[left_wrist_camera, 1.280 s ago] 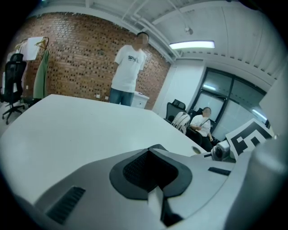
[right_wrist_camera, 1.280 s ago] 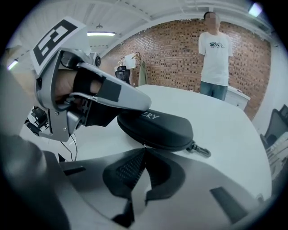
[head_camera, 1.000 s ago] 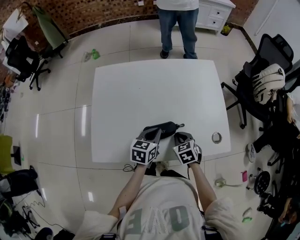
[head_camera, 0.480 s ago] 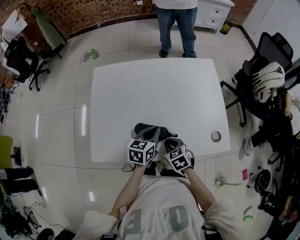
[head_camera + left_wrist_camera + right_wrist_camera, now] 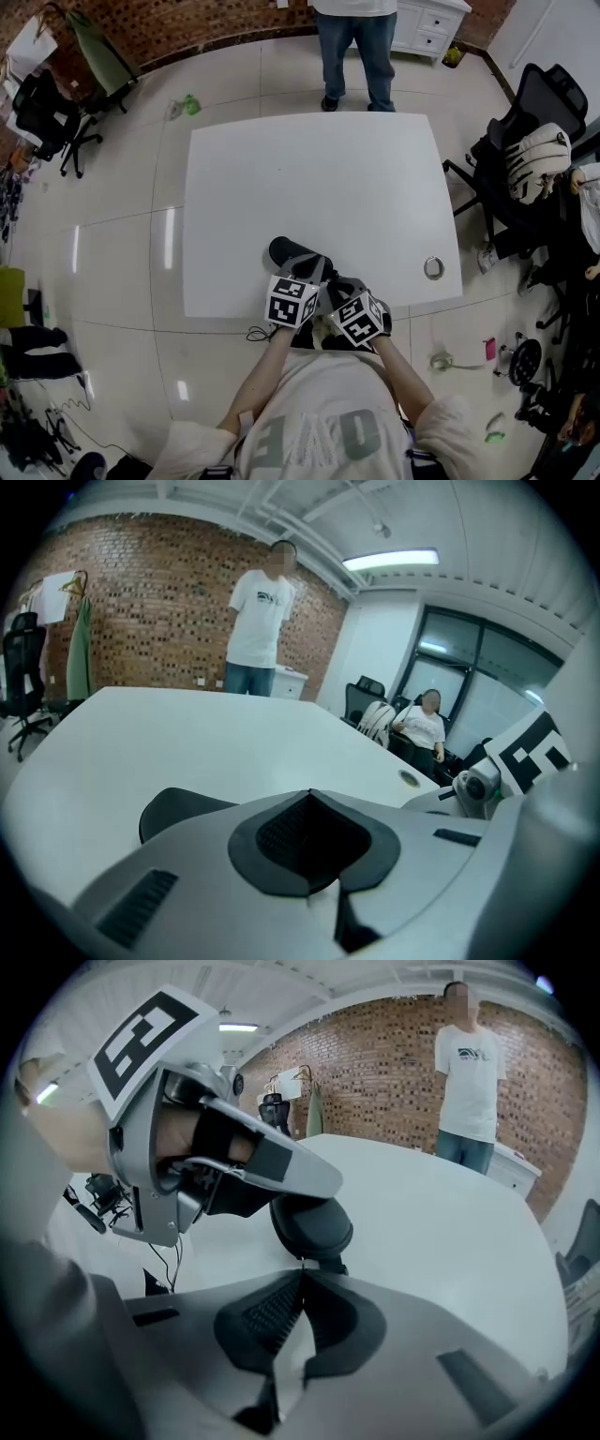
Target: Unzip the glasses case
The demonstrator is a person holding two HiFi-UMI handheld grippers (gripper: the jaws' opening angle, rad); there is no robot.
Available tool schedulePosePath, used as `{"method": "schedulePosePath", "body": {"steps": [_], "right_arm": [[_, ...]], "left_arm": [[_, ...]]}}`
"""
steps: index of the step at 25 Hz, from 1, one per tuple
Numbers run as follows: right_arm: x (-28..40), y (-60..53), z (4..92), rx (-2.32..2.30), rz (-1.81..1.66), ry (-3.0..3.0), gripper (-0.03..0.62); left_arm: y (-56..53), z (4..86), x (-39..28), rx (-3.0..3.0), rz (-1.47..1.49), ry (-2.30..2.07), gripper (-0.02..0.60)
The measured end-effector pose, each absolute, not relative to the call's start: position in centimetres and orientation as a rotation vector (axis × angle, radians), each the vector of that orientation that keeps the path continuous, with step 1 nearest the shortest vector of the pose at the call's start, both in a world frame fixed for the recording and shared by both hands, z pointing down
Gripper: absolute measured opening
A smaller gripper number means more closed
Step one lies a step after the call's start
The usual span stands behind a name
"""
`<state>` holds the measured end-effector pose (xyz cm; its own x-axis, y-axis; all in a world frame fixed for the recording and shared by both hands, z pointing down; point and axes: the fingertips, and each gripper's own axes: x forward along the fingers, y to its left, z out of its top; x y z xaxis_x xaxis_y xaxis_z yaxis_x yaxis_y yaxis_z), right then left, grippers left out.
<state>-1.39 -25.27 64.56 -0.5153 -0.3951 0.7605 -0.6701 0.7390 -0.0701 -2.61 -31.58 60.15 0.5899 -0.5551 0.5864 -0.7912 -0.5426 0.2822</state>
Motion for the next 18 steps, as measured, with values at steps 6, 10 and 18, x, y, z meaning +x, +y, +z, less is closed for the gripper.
{"method": "schedulePosePath", "body": {"steps": [6,10,18], "right_arm": [[0.6,-27.2,64.4,0.847,0.437,-2.145,0.002],[0.5,-29.5,64.3,0.825,0.385,-2.151,0.002],[0.0,-31.6,64.5,0.695,0.29,-2.172,0.002]], "left_arm": [[-31.4,60.1,-2.6,2.296,0.59,-1.055,0.003],[-31.5,60.1,-2.7,2.287,0.58,-1.052,0.003],[-31.9,60.1,-2.7,2.275,0.559,-1.041,0.003]]}}
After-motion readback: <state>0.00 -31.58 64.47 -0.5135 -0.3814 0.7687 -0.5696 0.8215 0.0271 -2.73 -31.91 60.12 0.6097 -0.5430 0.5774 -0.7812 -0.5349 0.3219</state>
